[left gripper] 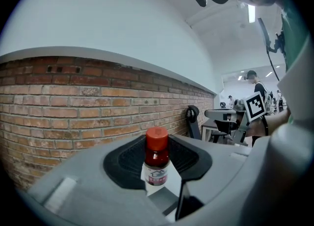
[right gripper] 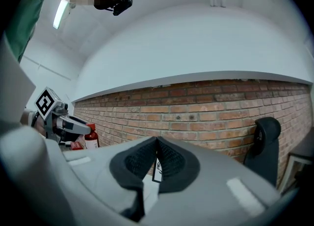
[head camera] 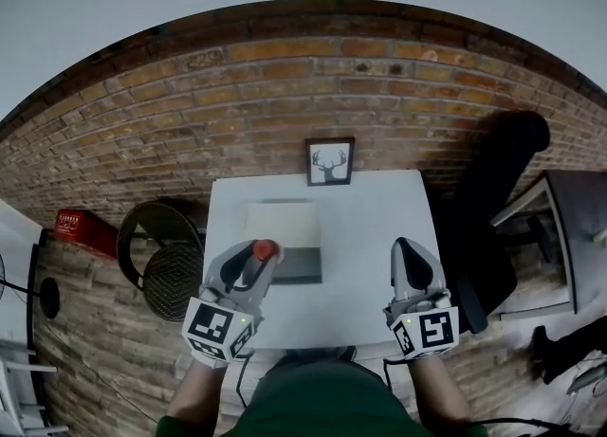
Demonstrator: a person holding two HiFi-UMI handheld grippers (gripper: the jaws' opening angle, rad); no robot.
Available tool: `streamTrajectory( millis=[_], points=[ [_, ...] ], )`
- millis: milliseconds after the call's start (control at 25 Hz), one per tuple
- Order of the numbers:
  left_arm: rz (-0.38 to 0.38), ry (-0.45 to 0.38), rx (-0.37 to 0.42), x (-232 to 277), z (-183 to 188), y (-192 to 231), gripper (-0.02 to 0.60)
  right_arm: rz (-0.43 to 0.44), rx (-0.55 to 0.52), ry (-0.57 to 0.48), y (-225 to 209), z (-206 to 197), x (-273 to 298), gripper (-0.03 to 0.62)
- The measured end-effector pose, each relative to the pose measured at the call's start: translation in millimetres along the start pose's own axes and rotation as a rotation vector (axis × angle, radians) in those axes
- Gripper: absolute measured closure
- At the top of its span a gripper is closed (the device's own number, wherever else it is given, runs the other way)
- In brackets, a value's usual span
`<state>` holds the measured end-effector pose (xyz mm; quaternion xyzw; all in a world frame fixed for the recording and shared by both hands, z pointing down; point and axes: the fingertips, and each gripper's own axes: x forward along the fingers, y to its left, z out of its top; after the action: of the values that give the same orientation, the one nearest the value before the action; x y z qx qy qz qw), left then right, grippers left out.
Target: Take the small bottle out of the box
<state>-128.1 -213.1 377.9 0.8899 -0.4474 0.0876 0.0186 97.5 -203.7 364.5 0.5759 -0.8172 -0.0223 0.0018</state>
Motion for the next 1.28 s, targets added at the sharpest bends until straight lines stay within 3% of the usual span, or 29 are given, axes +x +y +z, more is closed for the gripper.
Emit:
streamTrajectory(
  millis=[1280],
  points=[
    [0.018,0.001,0.0,0,-6,10,0.436,0.01,-0.001,0.042,3,-12,2,0.591]
  ],
)
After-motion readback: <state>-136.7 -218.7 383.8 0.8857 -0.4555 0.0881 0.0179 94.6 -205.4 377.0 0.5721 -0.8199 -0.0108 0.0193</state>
